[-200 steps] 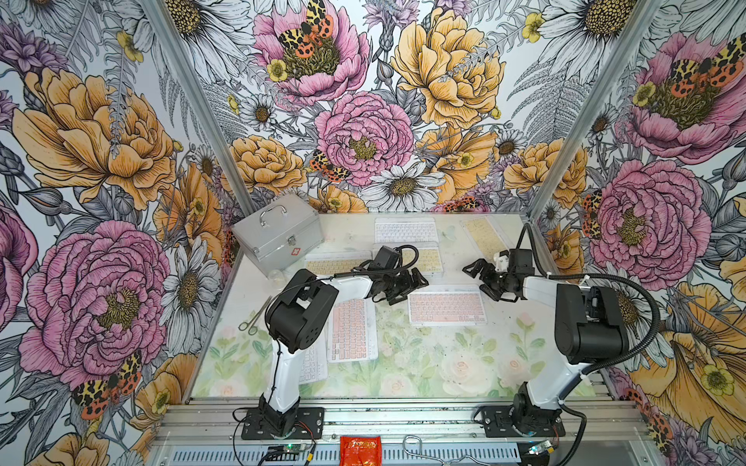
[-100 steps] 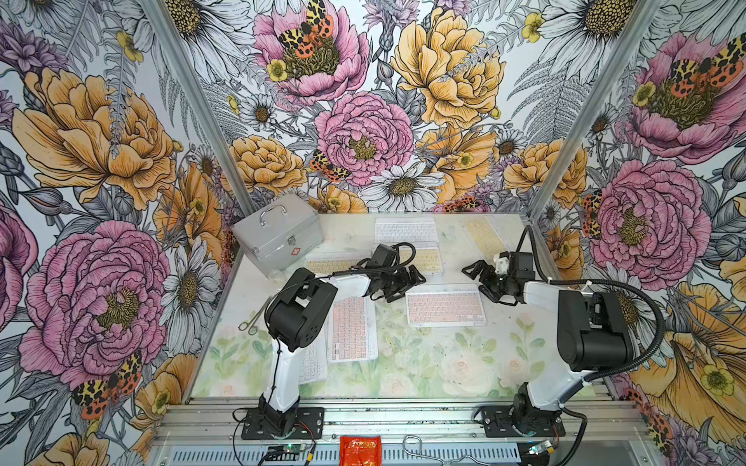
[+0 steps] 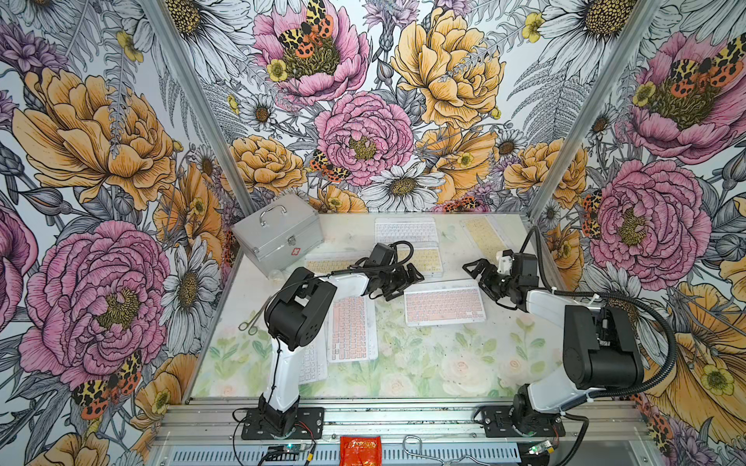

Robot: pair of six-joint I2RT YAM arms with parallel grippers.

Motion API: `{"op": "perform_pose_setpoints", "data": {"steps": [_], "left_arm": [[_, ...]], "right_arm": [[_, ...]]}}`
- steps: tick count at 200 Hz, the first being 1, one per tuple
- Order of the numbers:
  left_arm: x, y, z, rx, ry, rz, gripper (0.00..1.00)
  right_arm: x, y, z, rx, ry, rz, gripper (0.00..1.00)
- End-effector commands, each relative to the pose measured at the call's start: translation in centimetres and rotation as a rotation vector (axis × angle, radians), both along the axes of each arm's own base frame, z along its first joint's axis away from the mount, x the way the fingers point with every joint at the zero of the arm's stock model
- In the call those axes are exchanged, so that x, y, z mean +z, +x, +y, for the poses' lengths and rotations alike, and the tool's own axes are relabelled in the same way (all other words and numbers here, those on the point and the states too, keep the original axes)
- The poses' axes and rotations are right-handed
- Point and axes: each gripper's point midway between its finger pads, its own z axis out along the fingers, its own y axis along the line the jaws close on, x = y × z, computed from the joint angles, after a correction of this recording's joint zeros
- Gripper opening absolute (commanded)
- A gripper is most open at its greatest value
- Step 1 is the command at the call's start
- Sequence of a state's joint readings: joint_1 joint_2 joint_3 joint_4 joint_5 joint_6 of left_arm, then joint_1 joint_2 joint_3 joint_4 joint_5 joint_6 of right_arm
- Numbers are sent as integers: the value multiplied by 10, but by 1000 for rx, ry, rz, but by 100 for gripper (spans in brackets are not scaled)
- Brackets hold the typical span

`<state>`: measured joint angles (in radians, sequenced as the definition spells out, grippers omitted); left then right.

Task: Stack the numeric keypads
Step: Pick up the numeric keypad from the center of the board.

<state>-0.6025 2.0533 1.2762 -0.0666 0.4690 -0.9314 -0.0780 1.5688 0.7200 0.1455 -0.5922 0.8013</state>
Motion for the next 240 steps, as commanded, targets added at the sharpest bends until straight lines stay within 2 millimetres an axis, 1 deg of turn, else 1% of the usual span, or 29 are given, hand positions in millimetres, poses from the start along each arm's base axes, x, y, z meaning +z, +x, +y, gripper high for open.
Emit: {"op": "perform_pose_setpoints", "data": {"steps": [1, 28, 42, 52, 89, 112, 122, 141, 160, 180, 209, 221, 227, 240], "left_arm": [[-58, -25, 16, -5, 110, 123, 99], [-58, -26, 17, -4, 108, 124, 99], [-59, -26, 18, -2, 108, 126, 99], [-60, -26, 19, 0, 108, 126, 99], [-61, -27, 20, 1, 107, 130, 99], [-60, -27, 20, 1, 103, 127, 99], [-60, -27, 20, 2, 103, 128, 99], [-59, -27, 20, 1, 102, 128, 99], [-60, -28, 22, 3, 101, 130, 99], [-61, -29, 23, 6, 101, 132, 99], [-62, -28, 26, 15, 96, 136, 99], [-62, -29, 25, 12, 96, 137, 99], [-62, -28, 25, 13, 95, 135, 99], [-62, -28, 26, 15, 95, 137, 99]], "right_arm": [[23, -4, 36, 106, 126, -52, 100], [16, -1, 38, 98, 129, -35, 98], [15, -1, 40, 102, 136, -33, 90], [14, -2, 39, 105, 132, -36, 88], [5, -13, 39, 132, 86, -5, 88], [3, -17, 36, 123, 62, 5, 83], [4, -18, 32, 110, 47, 12, 78], [9, -17, 26, 92, 31, 10, 73], [16, -16, 18, 78, 6, 6, 64], [22, -17, 13, 72, -11, 0, 53], [26, -17, 8, 63, -8, -5, 42], [28, -17, 5, 59, -6, -10, 34], [29, -17, 5, 60, -5, -13, 28], [30, -17, 5, 61, -1, -14, 21]]}}
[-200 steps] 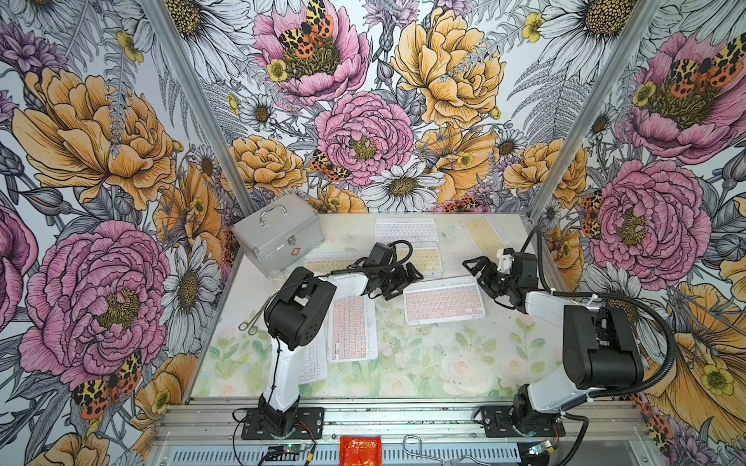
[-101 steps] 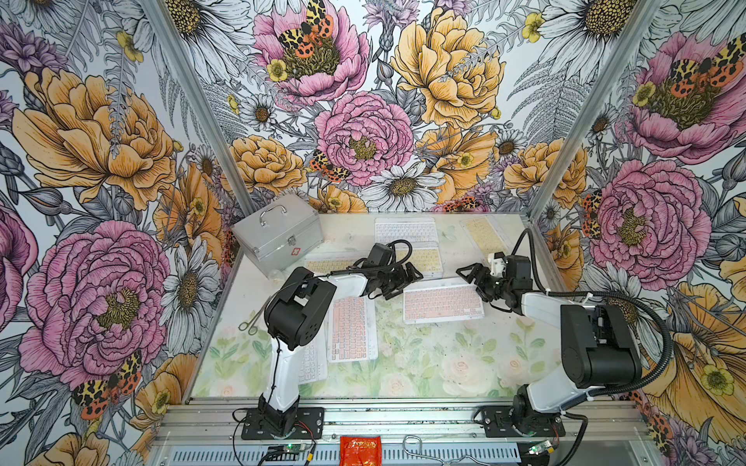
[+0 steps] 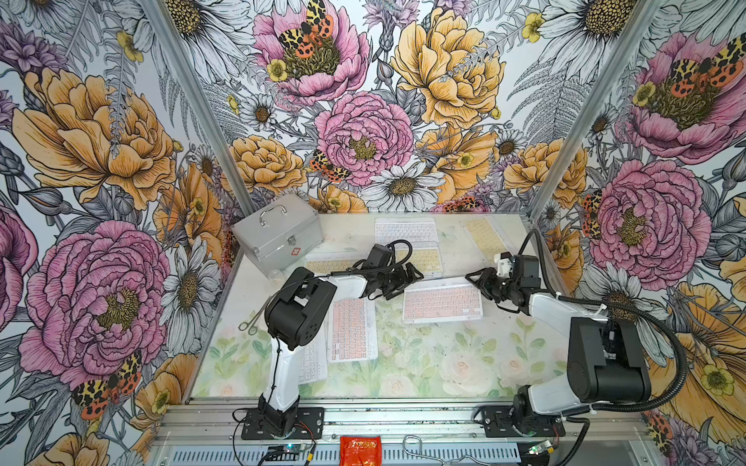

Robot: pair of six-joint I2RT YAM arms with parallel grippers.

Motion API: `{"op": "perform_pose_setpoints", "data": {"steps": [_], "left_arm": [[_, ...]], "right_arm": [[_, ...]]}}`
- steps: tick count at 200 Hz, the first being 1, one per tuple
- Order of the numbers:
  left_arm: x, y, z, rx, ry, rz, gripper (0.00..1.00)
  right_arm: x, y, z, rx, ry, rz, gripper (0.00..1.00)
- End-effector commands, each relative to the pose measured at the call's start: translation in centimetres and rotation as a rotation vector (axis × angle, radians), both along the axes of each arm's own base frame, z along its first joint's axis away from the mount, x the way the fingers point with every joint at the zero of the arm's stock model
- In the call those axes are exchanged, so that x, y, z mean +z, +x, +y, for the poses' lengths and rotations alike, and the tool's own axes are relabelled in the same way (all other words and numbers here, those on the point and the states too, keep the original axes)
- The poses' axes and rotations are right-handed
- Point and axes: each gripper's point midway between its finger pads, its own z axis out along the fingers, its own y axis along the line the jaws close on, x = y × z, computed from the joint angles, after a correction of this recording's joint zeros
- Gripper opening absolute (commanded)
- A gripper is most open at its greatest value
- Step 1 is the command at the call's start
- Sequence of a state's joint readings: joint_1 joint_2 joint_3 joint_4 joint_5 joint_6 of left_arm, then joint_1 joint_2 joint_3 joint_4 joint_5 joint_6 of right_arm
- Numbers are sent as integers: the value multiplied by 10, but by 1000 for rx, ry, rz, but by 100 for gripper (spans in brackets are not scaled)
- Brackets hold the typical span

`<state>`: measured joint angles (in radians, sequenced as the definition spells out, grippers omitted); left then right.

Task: Stack the numeric keypads
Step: Pick up the numeric keypad from the center of the board, then place the numeric keypad at the numeric keypad.

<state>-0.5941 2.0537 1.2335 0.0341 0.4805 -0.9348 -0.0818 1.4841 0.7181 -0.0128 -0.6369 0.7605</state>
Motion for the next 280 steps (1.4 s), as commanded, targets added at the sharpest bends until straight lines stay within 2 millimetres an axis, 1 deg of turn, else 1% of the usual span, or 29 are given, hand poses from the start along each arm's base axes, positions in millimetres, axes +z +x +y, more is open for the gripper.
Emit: {"op": "perform_pose_setpoints", "data": {"steps": [1, 7, 27, 34, 47, 78, 91, 108, 120, 128, 142, 155, 182, 199, 218, 233, 235, 250, 280], "left_arm": [[-62, -32, 26, 11, 135, 177, 99], [-62, -32, 26, 12, 134, 178, 99], [-60, -31, 26, 16, 129, 178, 99], [-57, -31, 26, 20, 124, 174, 99], [-46, -29, 25, 27, 105, 156, 99], [1, -15, 26, 43, 49, 84, 99], [19, -7, 33, 53, 49, 57, 99], [43, 5, 45, 64, 67, 13, 99], [55, 13, 54, 70, 83, -12, 99], [59, 20, 63, 82, 99, -21, 99], [59, 32, 79, 107, 125, -22, 99], [62, 45, 94, 141, 137, -26, 99], [71, 69, 111, 181, 155, -60, 99], [66, 85, 120, 202, 181, -58, 99], [63, 103, 130, 234, 208, -74, 99], [58, 113, 132, 240, 220, -76, 99], [57, 114, 132, 240, 222, -74, 99], [50, 120, 130, 239, 233, -70, 99], [37, 129, 126, 232, 252, -56, 99]], "right_arm": [[23, 7, -2, 10, -8, -66, 21], [24, 7, -2, 11, -8, -70, 17], [26, 8, -2, 10, -6, -74, 0], [28, 9, -1, 16, 1, -79, 0], [38, 12, 2, 28, 15, -98, 0], [72, 27, 6, 35, 67, -163, 0], [87, 36, 9, 42, 90, -193, 0], [103, 49, 12, 45, 119, -221, 0], [113, 58, 17, 56, 132, -244, 0], [117, 65, 19, 61, 134, -252, 0], [125, 79, 26, 77, 139, -274, 0], [126, 94, 31, 84, 150, -272, 0], [133, 123, 50, 121, 201, -293, 0], [126, 141, 59, 136, 191, -287, 0], [116, 162, 64, 144, 210, -285, 0], [108, 175, 68, 155, 221, -278, 0], [110, 176, 69, 159, 223, -283, 0], [98, 187, 77, 180, 237, -265, 0], [80, 194, 89, 214, 253, -239, 0]]}}
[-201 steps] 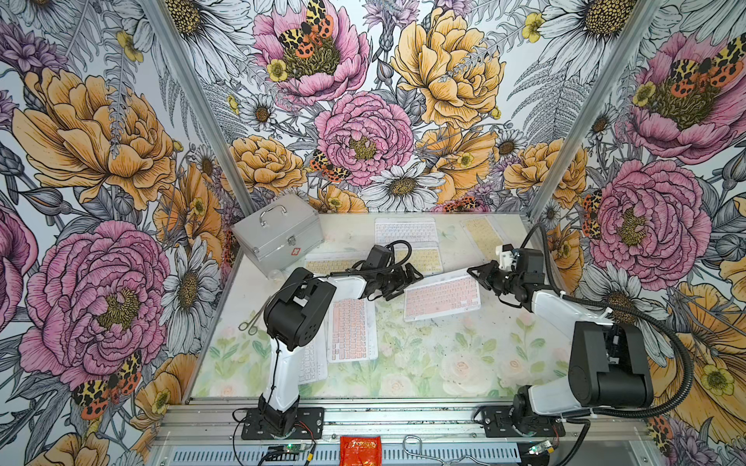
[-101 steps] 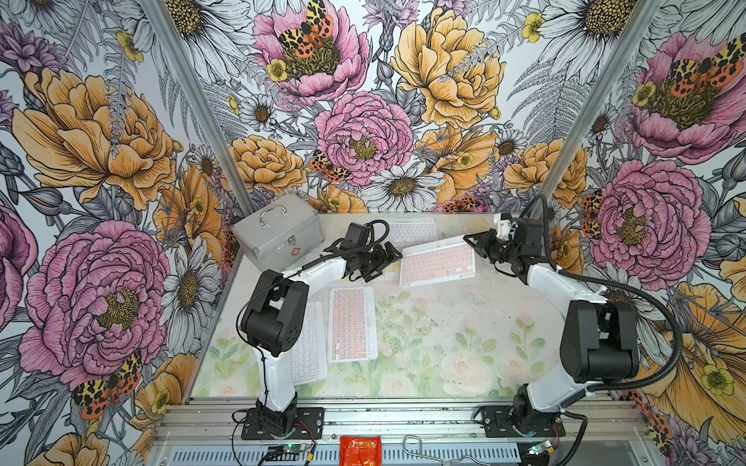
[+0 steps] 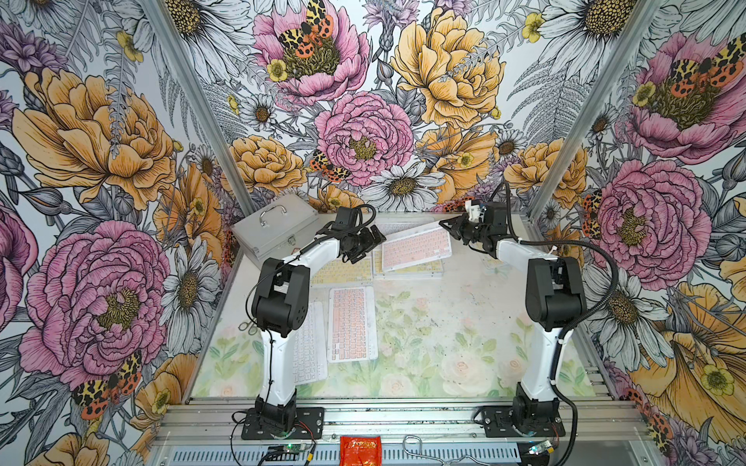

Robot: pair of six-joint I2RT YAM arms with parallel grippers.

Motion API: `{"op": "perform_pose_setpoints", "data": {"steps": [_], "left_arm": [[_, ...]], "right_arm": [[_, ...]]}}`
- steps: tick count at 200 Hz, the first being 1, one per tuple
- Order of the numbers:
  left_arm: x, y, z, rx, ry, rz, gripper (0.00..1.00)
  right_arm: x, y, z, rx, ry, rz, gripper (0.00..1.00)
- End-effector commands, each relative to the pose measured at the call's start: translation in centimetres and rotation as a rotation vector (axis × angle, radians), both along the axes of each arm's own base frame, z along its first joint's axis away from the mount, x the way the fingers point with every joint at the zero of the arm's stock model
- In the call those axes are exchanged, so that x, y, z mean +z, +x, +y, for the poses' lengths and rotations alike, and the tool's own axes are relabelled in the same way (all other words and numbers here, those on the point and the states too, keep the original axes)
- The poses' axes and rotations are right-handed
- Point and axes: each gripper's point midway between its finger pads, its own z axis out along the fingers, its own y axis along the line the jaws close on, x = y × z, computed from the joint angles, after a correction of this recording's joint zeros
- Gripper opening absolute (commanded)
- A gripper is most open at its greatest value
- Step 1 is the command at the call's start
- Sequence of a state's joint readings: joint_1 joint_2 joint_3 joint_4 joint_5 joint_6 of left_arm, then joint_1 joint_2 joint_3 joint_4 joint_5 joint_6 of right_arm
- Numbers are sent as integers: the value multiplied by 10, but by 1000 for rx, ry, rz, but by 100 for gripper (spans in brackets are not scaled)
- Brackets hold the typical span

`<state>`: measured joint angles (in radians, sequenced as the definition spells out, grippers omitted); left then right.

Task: Stack the numeric keypads
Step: Place the numeric keypad at the numeric keypad.

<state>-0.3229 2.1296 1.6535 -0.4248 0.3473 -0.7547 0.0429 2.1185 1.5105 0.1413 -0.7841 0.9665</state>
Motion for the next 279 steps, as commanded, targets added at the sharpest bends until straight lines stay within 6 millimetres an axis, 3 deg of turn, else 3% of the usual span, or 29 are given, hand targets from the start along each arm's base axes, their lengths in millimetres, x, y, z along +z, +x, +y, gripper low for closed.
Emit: {"op": "perform_pose_setpoints", "data": {"steps": [1, 65, 203, 279], "left_arm": [[-9, 6, 3, -1, 46, 5, 99], [-25, 12, -3, -15, 54, 22, 99], [-38, 4, -15, -32, 63, 47, 99], [-41, 3, -14, -32, 60, 55, 99]], "right_arm": [[20, 6, 15, 59, 43, -61, 0], [-13, 9, 27, 103, 54, -13, 0], [-53, 24, 26, 99, 20, 39, 2], [-71, 22, 19, 87, -47, 77, 18]]}}
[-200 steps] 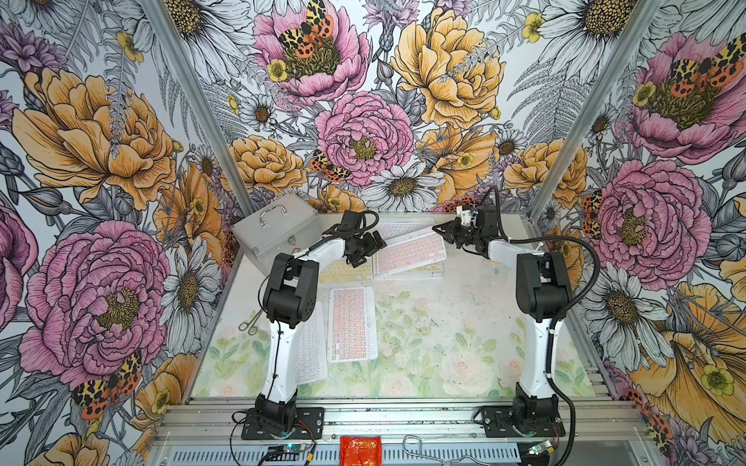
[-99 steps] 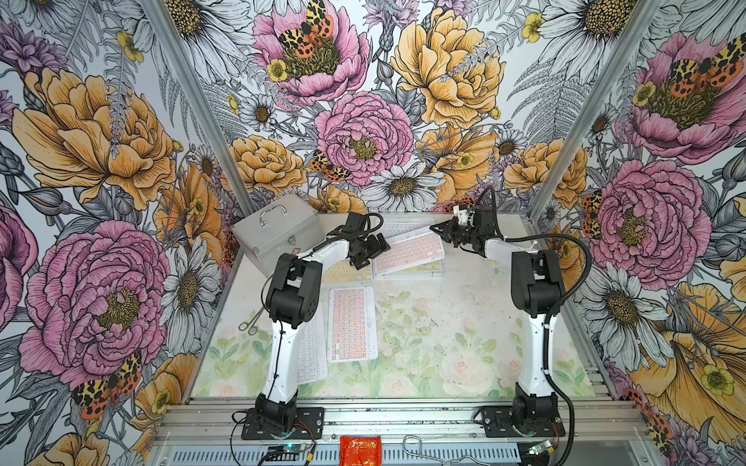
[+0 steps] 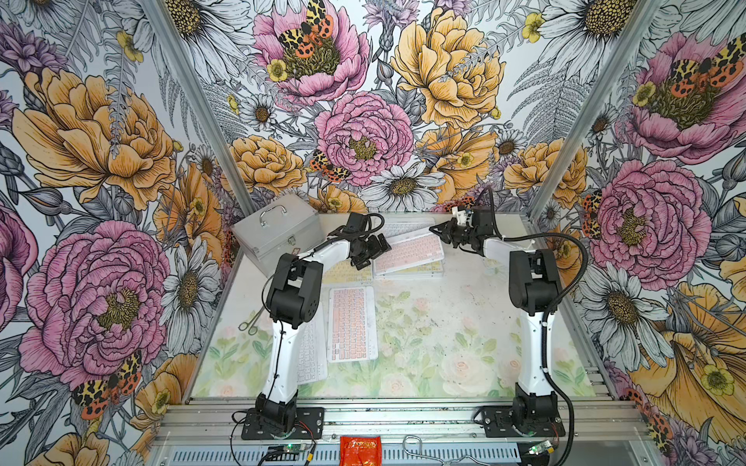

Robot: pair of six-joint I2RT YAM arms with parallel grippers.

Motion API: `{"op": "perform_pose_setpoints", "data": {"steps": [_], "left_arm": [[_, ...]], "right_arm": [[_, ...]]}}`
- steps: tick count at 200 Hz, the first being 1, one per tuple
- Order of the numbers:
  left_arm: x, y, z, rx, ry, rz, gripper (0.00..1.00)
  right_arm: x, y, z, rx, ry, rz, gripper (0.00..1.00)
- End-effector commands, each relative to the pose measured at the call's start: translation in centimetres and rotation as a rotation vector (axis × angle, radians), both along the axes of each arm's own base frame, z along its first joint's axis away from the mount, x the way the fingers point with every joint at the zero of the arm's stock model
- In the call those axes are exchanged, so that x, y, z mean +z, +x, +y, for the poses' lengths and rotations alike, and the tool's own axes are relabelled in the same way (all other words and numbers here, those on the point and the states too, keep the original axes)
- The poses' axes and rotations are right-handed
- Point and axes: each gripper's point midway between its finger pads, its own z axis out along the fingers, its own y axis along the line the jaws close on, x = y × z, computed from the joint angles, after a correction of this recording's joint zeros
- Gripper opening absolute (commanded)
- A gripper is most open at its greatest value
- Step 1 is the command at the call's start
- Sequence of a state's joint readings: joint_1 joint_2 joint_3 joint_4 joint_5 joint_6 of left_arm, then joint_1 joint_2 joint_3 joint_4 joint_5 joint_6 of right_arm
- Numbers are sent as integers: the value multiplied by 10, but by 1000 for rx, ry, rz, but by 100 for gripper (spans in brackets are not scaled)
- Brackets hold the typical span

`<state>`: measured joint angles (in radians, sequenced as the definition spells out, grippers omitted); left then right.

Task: Stack the numeric keypads
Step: Place the numeric keypad at the numeric keypad.

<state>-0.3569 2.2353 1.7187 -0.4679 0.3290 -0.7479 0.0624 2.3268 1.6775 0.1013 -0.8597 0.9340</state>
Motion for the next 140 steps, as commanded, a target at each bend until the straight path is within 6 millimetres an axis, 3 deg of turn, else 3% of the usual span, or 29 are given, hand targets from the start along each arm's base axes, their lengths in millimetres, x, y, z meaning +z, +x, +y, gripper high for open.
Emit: {"op": "perform_pose_setpoints", "data": {"steps": [1, 140], "left_arm": [[-2, 6, 2, -4, 15, -16, 99], [-2, 2, 2, -4, 15, -10, 99]], "right_arm": [[-20, 1, -2, -8, -63, 16, 18], [-35, 5, -13, -34, -154, 43, 42]]}}
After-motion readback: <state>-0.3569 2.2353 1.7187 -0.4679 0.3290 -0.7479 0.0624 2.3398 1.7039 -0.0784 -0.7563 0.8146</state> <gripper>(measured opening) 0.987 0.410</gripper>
